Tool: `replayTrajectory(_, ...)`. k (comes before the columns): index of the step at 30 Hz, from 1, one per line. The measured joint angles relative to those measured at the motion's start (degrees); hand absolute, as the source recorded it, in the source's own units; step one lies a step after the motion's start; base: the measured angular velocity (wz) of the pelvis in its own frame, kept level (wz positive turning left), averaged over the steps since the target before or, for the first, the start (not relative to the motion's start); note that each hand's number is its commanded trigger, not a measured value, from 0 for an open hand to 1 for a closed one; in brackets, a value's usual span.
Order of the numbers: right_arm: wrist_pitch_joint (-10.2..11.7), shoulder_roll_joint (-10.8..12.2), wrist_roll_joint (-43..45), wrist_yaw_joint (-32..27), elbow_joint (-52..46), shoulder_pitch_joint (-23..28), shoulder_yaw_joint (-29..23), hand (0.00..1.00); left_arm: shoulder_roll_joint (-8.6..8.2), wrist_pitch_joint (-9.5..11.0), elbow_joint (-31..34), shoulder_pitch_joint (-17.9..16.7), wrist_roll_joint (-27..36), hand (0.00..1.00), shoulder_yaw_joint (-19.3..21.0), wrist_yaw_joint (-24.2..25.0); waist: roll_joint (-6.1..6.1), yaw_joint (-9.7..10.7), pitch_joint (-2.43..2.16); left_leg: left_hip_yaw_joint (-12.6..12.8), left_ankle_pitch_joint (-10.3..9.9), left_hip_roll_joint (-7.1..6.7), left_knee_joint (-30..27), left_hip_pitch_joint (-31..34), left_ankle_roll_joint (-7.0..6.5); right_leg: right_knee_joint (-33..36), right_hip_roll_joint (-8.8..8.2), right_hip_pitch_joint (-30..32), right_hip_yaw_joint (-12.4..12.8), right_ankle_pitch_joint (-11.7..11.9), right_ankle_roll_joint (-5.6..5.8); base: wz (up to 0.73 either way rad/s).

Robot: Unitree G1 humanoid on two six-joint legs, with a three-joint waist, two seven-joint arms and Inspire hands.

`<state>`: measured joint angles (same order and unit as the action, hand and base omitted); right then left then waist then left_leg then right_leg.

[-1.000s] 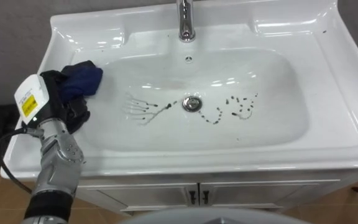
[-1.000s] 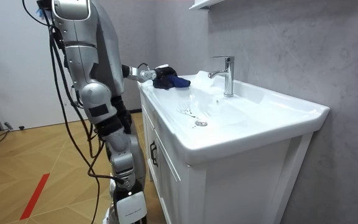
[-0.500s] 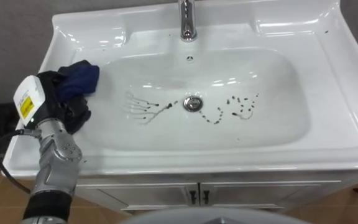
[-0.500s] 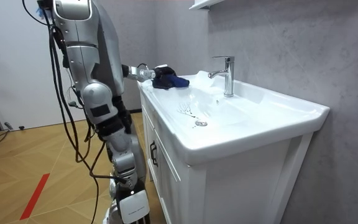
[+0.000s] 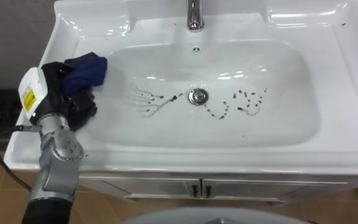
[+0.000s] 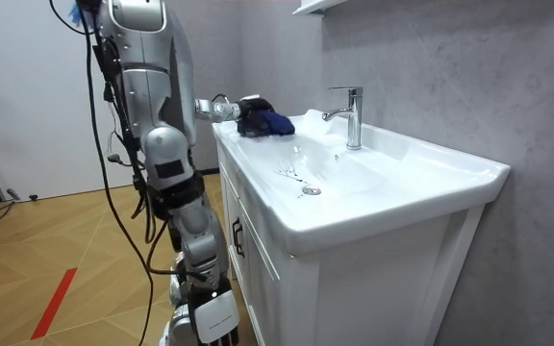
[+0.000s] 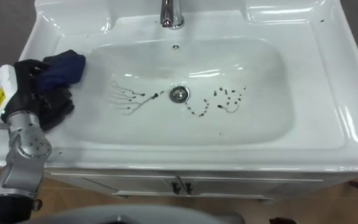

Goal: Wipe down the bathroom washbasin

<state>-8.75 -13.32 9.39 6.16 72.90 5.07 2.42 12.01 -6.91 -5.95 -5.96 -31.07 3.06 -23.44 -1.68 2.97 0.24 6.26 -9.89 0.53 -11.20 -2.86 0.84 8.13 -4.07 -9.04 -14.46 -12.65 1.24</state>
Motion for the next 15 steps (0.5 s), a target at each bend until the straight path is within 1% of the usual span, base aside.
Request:
replayTrajectory(1,0.15,-0.02,0.01,-0.1,0.36,-0.04,0.2,0.0,0.0,0.2,0.96,-0.01,0.0,1.0,0.0,-0.11,0.13,-0.07,-0.04,-0.05,0.0,-0.02,-0.02,0.08,0.0,-0.07,0.0,-0.01,-0.03,0.0,0.0,0.06)
replayTrajectory(3,0.69,-0.01,0.1,-0.48,0.87,-0.16,0.86,0.0,0.0,1.32,2.93,0.0,0.01,1.0,-0.09,-0.94,0.46,-0.09,-0.12,-0.12,0.0,-0.1,-0.02,0.1,0.0,-0.14,-0.04,-0.11,-0.03,0.01,0.0,0.0)
replayTrajectory(5,1.28,0.01,0.1,-0.52,0.92,-0.11,0.97,0.0,0.01,2.25,3.1,0.0,0.0,1.0,-0.16,-1.33,0.53,-0.06,-0.07,-0.3,0.0,-0.12,-0.06,0.16,0.0,-0.15,-0.04,-0.13,-0.06,0.01,0.0,0.0)
replayTrajectory(8,1.87,0.02,0.11,-0.66,1.01,0.02,0.97,0.0,-0.02,2.51,3.09,0.0,-0.02,1.0,-1.13,-1.97,0.75,-0.03,0.06,-0.33,0.0,-0.12,-0.09,0.19,0.0,-0.23,-0.01,-0.15,-0.04,0.0,0.0,0.0)
replayTrajectory(10,2.06,0.02,0.11,-0.73,1.04,0.0,0.96,0.0,-0.03,3.03,3.09,0.0,-0.08,1.0,-1.2,-2.33,0.9,-0.05,0.15,-0.34,0.0,-0.12,-0.09,0.25,0.0,-0.33,0.0,-0.14,-0.03,0.0,0.0,0.0)
replayTrajectory(11,2.54,0.03,0.1,-0.84,1.3,0.0,0.99,0.0,-0.02,3.51,3.09,0.0,-0.15,1.0,-1.2,-2.76,1.06,-0.05,0.2,-0.35,0.0,-0.13,-0.09,0.28,0.0,-0.36,-0.01,-0.12,-0.02,0.0,0.0,0.0)
replayTrajectory(15,3.87,0.09,-0.02,-1.1,2.68,-0.25,1.34,0.0,-0.02,5.03,3.1,0.0,-0.63,1.0,-1.44,-3.62,1.36,0.05,0.17,-0.35,-0.01,-0.17,-0.08,0.43,0.0,-0.45,-0.06,-0.01,-0.11,-0.01,0.02,0.0)
